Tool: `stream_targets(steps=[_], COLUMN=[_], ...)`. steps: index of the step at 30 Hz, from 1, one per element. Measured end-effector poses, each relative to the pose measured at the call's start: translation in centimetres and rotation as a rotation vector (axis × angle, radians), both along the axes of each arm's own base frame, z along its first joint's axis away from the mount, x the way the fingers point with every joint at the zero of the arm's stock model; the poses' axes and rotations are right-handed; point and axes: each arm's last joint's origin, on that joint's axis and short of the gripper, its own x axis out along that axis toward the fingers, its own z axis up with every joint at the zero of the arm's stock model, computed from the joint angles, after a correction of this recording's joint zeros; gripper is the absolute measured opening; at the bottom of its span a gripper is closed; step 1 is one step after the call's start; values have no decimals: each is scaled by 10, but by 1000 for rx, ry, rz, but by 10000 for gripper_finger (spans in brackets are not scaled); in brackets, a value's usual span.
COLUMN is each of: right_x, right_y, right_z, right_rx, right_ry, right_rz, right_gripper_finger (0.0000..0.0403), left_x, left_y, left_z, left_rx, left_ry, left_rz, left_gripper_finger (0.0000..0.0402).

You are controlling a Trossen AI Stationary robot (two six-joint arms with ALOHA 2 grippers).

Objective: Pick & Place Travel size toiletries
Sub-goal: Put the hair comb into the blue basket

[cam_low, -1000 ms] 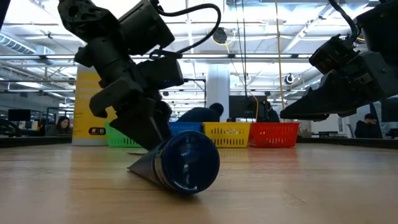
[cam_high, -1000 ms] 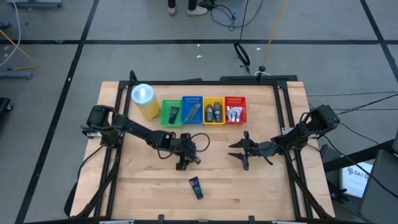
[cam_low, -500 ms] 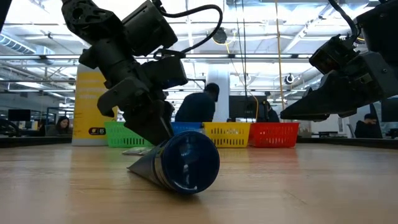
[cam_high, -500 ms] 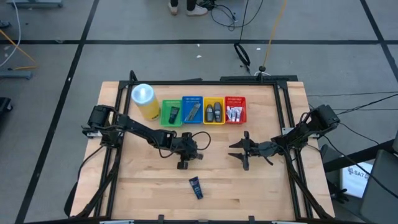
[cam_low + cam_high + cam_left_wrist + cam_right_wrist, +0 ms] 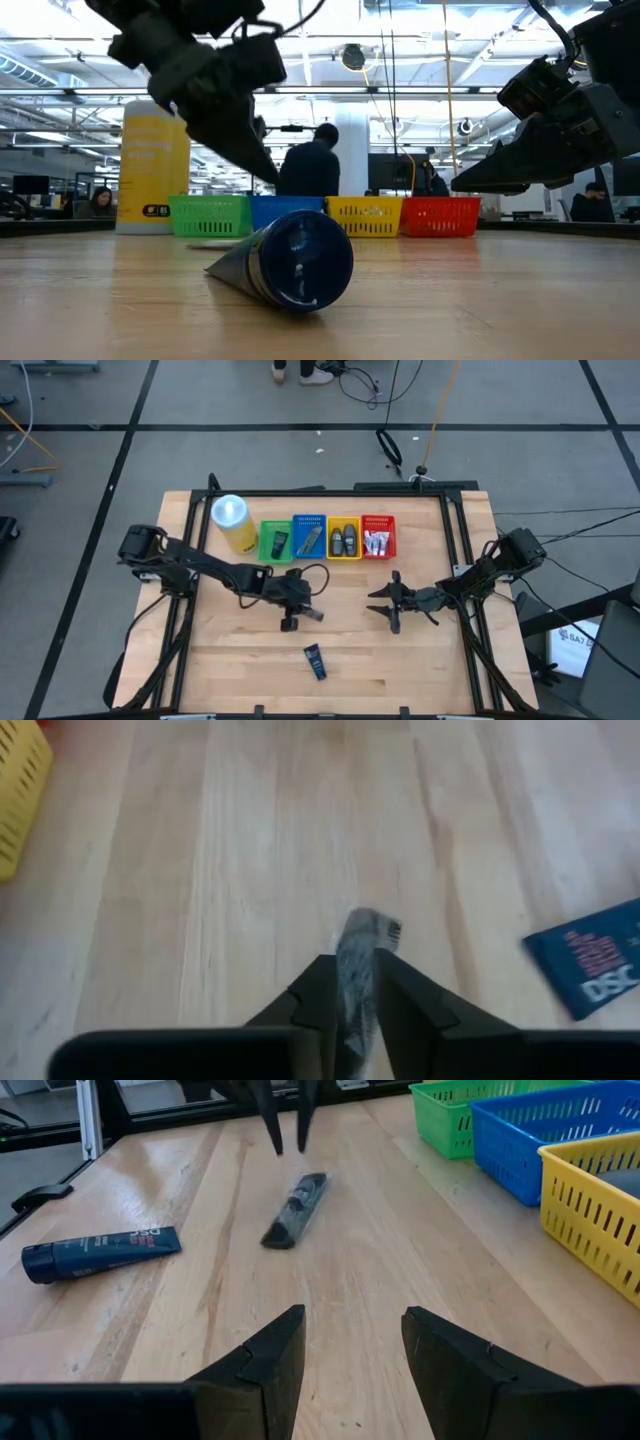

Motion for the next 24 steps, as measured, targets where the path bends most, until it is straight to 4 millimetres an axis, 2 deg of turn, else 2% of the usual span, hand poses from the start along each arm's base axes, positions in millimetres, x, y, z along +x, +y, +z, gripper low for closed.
stream_targets(steps=[5, 8, 11, 15, 19, 22, 24], right_x=[0, 0, 0, 0, 0, 0, 0], right_y=[0, 0, 0, 0, 0, 0, 0], right_z=[0, 0, 0, 0, 0, 0, 0], right_rx=[0, 0, 2, 3, 3, 3, 3], right_ry=[0, 0, -1, -1, -1, -1, -1], right_rz=[0, 1, 1, 0, 0, 0, 0], right_gripper_finger=[160, 160, 160, 160, 160, 160, 160], left_x=[-4, -7, -11, -14, -26, -34, -39], left_y=[-1, -3, -7, -8, -6, -4, -2], left_z=[9, 4, 0, -3, -20, -33, -40], left_rx=[-13, -5, 28, 91, 78, 65, 83], left_ry=[-13, 36, 84, 78, 103, 82, 56], left_rz=[17, -18, -62, -42, -28, -8, 15], left_gripper_finger=[9, 12, 59, 153, 245, 287, 299])
